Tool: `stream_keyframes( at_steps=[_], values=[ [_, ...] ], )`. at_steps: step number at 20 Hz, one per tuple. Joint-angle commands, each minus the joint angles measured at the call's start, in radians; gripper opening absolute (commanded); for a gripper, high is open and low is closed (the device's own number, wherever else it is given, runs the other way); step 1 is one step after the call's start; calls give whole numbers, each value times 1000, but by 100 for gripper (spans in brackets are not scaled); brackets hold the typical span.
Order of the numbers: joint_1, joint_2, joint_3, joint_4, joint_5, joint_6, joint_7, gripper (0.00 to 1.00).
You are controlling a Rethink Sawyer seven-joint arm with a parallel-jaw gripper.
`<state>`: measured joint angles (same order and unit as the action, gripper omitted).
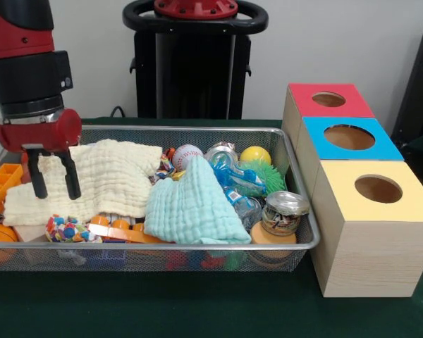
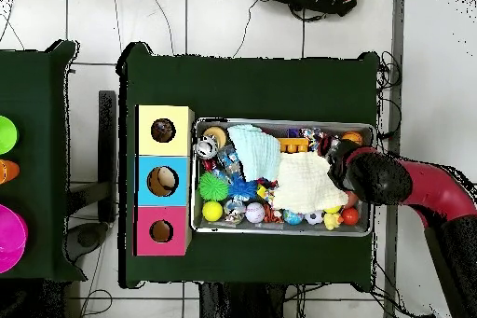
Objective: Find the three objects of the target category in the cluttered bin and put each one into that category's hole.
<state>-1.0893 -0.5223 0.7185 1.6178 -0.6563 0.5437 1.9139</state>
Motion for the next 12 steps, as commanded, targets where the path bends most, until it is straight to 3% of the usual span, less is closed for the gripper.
stream_keyframes(
  at_steps=[1,5,12],
  values=[
    [58,93,-9,33,-142,-55,-199,100],
    [82,144,-27,19,-180,-107,-146,100],
    [77,151,-35,35,-173,-97,-112,100]
  ],
)
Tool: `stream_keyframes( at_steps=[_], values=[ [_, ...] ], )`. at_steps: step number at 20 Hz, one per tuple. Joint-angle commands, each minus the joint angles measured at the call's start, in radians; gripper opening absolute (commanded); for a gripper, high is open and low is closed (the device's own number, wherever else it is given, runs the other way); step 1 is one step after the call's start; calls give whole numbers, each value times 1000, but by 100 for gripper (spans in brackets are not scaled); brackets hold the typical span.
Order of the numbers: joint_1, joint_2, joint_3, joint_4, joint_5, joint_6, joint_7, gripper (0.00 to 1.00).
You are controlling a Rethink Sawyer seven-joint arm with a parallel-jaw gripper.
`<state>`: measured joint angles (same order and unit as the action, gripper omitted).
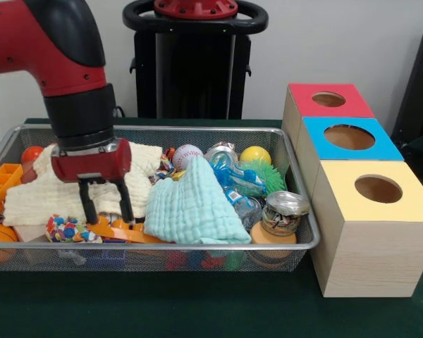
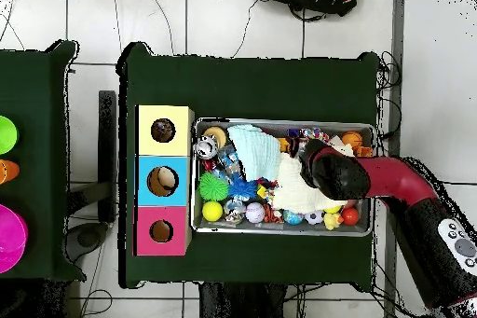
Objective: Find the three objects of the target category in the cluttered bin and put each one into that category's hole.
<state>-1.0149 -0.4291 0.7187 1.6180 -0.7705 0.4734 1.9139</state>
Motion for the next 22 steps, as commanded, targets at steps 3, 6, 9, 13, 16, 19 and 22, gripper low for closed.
stream_keyframes(
  at_steps=[3,6,9,13,16,19,22],
  values=[
    [-8,39,-38,57,-44,-13,-101,100],
    [-20,47,-27,59,-29,8,-118,100],
    [-30,48,-19,64,-22,16,-128,100],
    [-46,49,-8,61,-6,50,-153,100],
    [-58,39,2,61,9,84,-178,100],
    [-66,43,6,55,17,98,-193,100],
    [-64,35,8,43,19,105,-201,100]
  ],
)
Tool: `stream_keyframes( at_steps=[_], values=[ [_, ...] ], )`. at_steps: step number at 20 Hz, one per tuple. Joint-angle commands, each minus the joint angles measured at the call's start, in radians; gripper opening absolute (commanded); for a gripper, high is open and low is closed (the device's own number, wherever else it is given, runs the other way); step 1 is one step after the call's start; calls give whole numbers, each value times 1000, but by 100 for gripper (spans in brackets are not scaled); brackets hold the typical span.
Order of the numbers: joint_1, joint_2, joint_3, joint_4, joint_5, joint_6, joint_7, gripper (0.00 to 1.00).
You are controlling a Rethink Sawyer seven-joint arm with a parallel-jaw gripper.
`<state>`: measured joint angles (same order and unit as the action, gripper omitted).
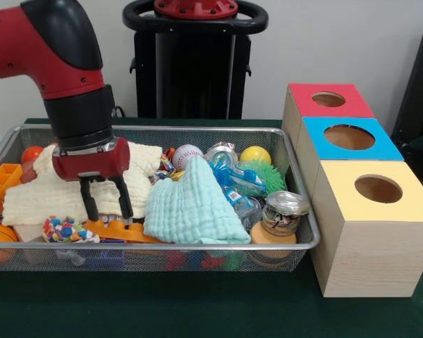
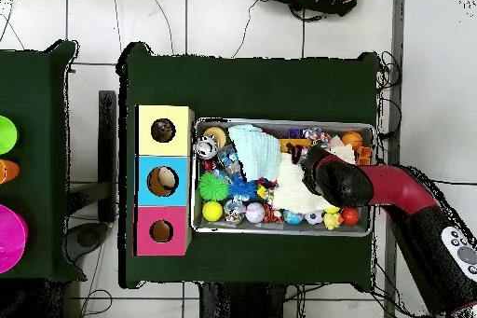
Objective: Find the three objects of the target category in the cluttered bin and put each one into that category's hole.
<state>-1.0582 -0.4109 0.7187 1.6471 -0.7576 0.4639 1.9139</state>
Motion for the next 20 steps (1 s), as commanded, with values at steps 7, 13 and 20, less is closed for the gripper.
stream_keyframes(
  at_steps=[7,13,20],
  values=[
    [91,-267,-76,34,-95,78,-120,100],
    [208,-291,-201,-34,-158,74,4,100],
    [235,-238,-234,-90,-106,89,-19,100]
  ],
)
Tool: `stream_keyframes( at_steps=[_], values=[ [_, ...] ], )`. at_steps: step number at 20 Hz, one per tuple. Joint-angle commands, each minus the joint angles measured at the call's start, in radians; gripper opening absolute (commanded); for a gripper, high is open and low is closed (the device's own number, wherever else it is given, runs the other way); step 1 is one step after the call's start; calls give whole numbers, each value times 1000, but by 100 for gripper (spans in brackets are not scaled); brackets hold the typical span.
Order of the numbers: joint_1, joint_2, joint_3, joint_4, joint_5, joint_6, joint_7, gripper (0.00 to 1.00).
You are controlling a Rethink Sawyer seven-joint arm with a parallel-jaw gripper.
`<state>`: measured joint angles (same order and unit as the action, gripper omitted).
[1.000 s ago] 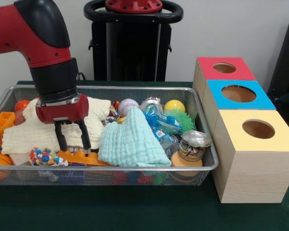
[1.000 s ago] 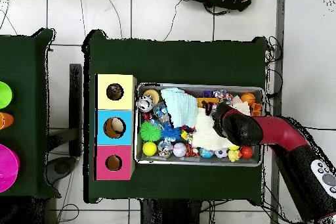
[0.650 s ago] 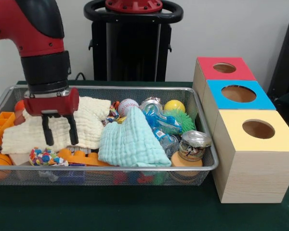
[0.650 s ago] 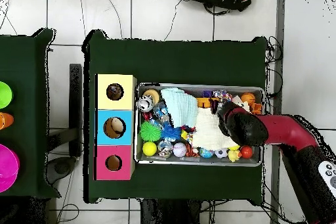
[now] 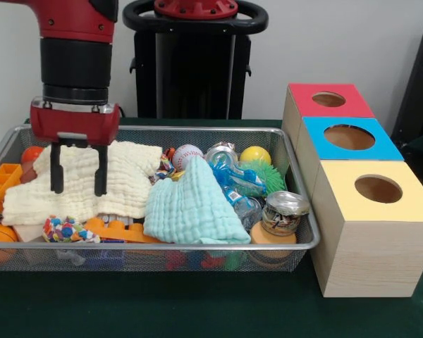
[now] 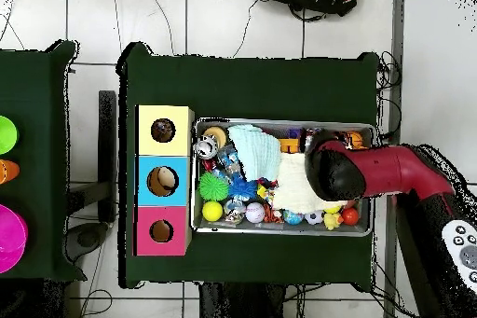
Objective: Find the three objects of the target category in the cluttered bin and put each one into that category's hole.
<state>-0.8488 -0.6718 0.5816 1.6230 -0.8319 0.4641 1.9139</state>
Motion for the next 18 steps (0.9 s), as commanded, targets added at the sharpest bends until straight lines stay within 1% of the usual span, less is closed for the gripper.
stream_keyframes(
  at_steps=[1,2,5,8,11,16,18],
  values=[
    [30,47,-101,-82,-36,77,-17,100],
    [34,68,-105,-95,-38,67,-16,100],
    [22,115,-99,-125,-39,58,-61,100],
    [19,126,-103,-114,-32,57,-71,100],
    [6,157,-96,-115,-20,65,-95,100],
    [-6,188,-85,-129,-6,83,-124,100],
    [-5,206,-81,-136,-10,71,-125,100]
  ],
)
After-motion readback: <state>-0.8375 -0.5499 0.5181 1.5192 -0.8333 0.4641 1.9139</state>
